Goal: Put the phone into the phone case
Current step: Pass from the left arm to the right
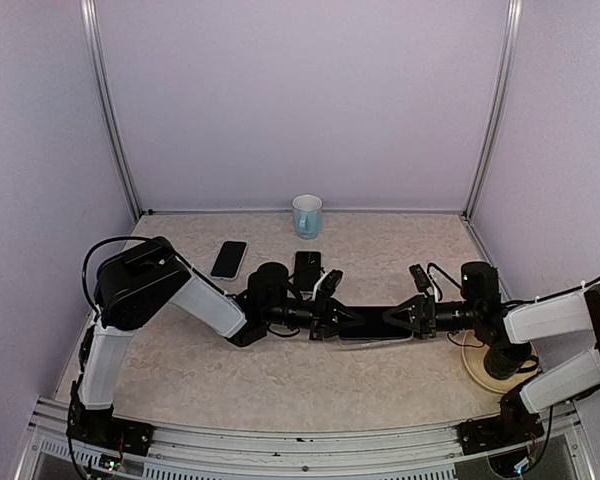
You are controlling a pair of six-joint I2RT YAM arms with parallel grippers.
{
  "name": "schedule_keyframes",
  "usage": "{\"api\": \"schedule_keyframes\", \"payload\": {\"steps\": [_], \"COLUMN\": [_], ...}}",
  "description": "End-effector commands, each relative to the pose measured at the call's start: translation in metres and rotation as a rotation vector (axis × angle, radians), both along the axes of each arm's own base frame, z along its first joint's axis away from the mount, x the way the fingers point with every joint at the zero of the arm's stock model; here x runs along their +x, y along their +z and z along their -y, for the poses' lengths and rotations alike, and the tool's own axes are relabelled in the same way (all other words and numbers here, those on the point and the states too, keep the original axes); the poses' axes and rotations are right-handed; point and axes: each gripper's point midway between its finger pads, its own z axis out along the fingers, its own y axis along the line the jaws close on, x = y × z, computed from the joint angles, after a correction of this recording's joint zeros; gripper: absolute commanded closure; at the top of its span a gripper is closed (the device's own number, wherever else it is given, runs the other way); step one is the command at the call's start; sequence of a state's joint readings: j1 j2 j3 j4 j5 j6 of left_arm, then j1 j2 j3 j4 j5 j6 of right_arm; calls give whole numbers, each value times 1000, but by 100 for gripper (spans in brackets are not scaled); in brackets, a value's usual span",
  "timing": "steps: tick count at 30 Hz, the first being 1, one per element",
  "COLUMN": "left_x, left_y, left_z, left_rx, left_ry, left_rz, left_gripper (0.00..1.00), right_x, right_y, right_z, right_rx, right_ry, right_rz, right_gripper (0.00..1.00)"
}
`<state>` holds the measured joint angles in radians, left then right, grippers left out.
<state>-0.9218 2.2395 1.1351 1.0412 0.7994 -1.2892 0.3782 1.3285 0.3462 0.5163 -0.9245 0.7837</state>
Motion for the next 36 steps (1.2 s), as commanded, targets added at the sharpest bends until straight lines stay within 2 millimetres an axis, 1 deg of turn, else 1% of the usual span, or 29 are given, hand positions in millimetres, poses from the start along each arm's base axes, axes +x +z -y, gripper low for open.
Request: {"api": "schedule_keyframes", "payload": {"steps": [1, 9, 16, 31, 36], "left_x": [-5, -6, -5, -2, -1], "left_y": [45, 41, 43, 40, 40], "left_z": [6, 11, 11, 6, 3], "left_rx": [-113, -114, -119, -110, -110], "left_ry": [-34, -49, -54, -49, -46], "left_rz": [93, 78, 79, 75, 75], "left_gripper": [100, 100, 100, 100, 95], "right_x": [-9, -12, -14, -18, -19], "right_y": [4, 7, 12, 24, 28], "right_z": [-7, -9, -10, -12, -12], "right_rx": [37, 57, 74, 110, 117], "right_ry": [59, 84, 100, 128, 130], "right_rz": [8, 1, 3, 23, 33], "right_gripper": [36, 48, 57, 84, 91]}}
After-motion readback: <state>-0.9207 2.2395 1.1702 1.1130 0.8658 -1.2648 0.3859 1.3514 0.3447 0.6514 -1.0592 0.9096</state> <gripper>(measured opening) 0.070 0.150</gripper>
